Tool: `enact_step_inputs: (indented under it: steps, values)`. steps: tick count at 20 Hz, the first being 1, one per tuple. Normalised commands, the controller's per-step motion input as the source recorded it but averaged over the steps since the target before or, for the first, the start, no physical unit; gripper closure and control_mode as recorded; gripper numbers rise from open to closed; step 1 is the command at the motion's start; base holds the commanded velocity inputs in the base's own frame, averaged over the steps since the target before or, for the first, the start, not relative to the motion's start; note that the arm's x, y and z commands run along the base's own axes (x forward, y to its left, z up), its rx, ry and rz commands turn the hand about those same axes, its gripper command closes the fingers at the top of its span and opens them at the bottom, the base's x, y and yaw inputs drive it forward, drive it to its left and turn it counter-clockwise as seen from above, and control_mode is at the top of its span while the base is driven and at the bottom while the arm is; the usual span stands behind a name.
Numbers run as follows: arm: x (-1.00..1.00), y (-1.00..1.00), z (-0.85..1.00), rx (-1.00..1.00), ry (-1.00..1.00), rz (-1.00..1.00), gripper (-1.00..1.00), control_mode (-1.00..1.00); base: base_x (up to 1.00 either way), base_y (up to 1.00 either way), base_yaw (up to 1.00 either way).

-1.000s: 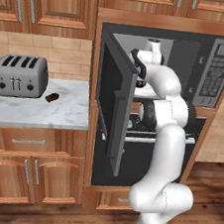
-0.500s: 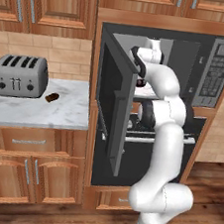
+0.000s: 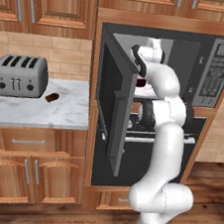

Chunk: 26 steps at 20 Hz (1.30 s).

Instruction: Pick the mug from the counter and place it inside the microwave. Then close the microwave.

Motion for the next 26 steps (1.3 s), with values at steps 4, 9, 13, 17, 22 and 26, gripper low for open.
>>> enact_step_inputs:
  steps: [4,9,13,17,22,26]
  values:
    - [-0.9,-0.21,-0.19,0.0,0.0,0.0,-1.0,-1.0,0.0,0.0,0.0]
    - [-1.0,-0.29,-0.24,0.0,0.0,0.0,-1.0,-1.0,0.0,0.0,0.0]
    - [-1.0,-0.18,-0.05,0.0,-0.06,0.0,-1.0,-1.0,0.0,0.0,0.0]
    - [-0.82,-0.02,0.2,0.0,-0.14,0.0,-1.0,-1.0,0.0,0.0,0.0]
    - [-0.8,0.0,0.19,0.02,-0.16,0.0,-1.0,-1.0,0.0,0.0,0.0]
    - [-0.82,0.0,0.14,0.02,-0.15,0.01,-1.0,-1.0,0.0,0.0,0.0]
